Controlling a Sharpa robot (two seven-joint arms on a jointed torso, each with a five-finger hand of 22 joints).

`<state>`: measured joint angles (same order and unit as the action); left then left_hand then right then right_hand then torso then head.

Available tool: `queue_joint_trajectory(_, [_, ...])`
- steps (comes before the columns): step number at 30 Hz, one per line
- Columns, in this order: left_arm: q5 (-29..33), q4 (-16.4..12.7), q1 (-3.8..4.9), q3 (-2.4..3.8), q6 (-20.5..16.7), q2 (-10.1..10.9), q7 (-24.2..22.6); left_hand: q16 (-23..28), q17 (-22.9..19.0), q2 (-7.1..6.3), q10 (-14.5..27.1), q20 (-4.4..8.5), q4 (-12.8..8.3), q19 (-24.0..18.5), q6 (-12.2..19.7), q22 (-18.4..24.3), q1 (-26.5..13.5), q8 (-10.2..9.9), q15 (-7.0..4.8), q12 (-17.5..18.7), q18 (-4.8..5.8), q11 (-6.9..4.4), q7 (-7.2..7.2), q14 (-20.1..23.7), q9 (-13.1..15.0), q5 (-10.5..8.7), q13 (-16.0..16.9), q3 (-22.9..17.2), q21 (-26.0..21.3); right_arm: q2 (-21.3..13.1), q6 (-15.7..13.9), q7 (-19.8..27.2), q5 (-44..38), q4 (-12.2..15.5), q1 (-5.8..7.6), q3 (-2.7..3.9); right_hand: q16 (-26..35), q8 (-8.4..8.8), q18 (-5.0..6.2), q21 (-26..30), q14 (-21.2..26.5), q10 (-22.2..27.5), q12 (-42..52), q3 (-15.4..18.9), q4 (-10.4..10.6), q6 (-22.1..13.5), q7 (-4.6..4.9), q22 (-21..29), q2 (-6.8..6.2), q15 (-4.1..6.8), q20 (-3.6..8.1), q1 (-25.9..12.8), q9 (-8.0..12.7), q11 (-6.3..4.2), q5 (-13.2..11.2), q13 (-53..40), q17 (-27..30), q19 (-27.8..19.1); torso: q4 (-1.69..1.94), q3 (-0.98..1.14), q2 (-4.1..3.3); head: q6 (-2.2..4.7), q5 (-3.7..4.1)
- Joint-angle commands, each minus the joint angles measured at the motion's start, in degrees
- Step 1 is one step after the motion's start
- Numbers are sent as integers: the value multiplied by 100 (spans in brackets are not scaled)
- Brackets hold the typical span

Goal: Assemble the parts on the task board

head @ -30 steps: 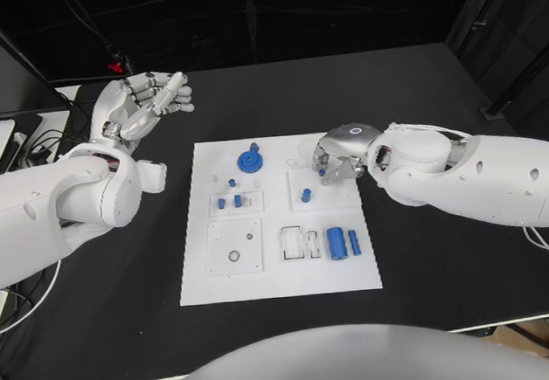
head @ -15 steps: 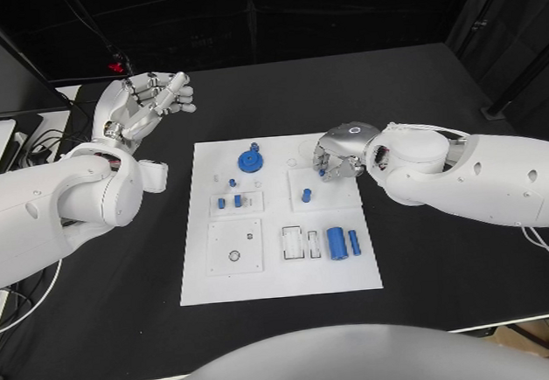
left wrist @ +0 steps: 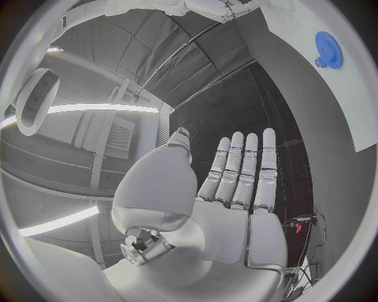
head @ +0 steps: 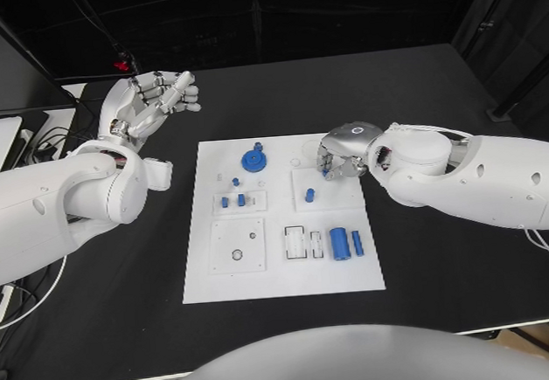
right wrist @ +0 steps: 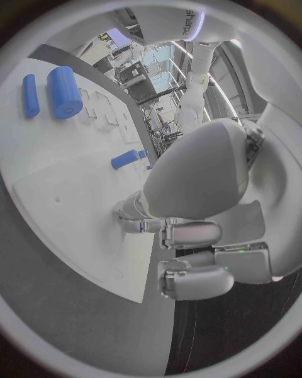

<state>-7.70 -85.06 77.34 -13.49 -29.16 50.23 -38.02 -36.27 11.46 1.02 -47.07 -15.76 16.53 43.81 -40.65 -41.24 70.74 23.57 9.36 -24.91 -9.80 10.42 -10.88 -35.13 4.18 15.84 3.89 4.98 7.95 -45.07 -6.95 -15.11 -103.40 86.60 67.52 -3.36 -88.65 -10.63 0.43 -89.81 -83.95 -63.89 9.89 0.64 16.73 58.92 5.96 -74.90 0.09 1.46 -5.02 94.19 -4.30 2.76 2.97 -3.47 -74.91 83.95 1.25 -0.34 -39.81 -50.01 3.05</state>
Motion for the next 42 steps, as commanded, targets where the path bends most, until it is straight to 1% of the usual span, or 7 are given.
queue_joint_trajectory(1, [12,-1,7,3,35,1,-18,-23,-10,43,11,12,12,32,-37,9,23,26,-2,-22,-52,-41,-158,32,-6,32,-6,37,19,13,247,-69,-48,-24,-15,-19,-22,12,-43,-19,-562,-47,-31,-41,-1,55,-13,-1510,-6,35,34,-33,8,11,-29,2,-1294,605,7,3,-1,1,-9])
queue_joint_trajectory(12, [12,-5,7,3,42,1,-12,-30,-15,48,10,13,12,33,-38,10,29,30,-2,-27,-52,-41,-157,31,-6,38,-6,40,20,51,309,-147,-49,-40,-15,-19,-26,31,-43,-19,-564,-169,-94,-86,-10,132,-21,-1510,4,49,63,-16,14,-9,-29,-3,-1301,605,-2,1,1,1,-26])
queue_joint_trajectory(15, [12,-4,7,3,40,3,-10,-34,-18,50,10,13,13,34,-39,11,32,31,-3,-30,-52,-42,-156,30,-6,40,-6,42,20,63,324,-175,-54,-37,-15,-19,-27,25,-43,-19,-564,-248,-106,-123,-20,187,-17,-1510,20,11,57,23,10,-14,-28,-5,-1304,605,1,2,-2,1,-21])
queue_joint_trajectory(18, [12,-1,7,3,44,2,-6,-34,-18,50,10,13,13,34,-39,11,32,31,-3,-30,-52,-42,-156,30,-6,40,-6,42,20,71,325,-192,-81,-30,-16,-19,-43,27,-43,-19,-571,-377,-128,-186,-26,252,33,-1510,39,-57,19,90,9,29,-28,-3,-1334,605,0,3,2,1,-30])
queue_joint_trajectory(28, [12,10,7,3,40,3,11,-56,-34,64,2,15,14,41,-47,13,48,43,-6,-47,-53,-46,-152,26,-7,48,-6,55,25,69,233,-169,-113,19,-17,-19,-45,54,-43,-19,-571,-475,-217,-240,-8,308,62,-1510,13,-89,-18,118,16,56,-29,1,-1335,605,-4,1,-3,1,-25])
queue_joint_trajectory(37, [12,7,7,3,38,9,13,-70,-44,70,-3,17,14,48,-52,13,58,49,-8,-57,-54,-48,-149,23,-7,53,-6,62,30,-11,-61,-84,-116,138,-26,-18,-50,66,-43,-19,-573,-512,-257,-267,-9,330,72,-1510,13,-100,-33,119,19,65,-28,1,-1344,605,10,5,-7,1,-29])
queue_joint_trajectory(42, [12,10,7,3,24,18,12,-75,-48,73,-4,18,14,52,-54,13,63,52,-9,-61,-55,-49,-148,22,-7,55,-6,66,33,-85,-368,-5,-116,207,-34,-18,-53,88,-43,-19,-574,-545,-312,-338,-19,348,79,-1510,31,-106,-45,174,23,72,-28,2,-1350,605,-8,1,0,1,-36])
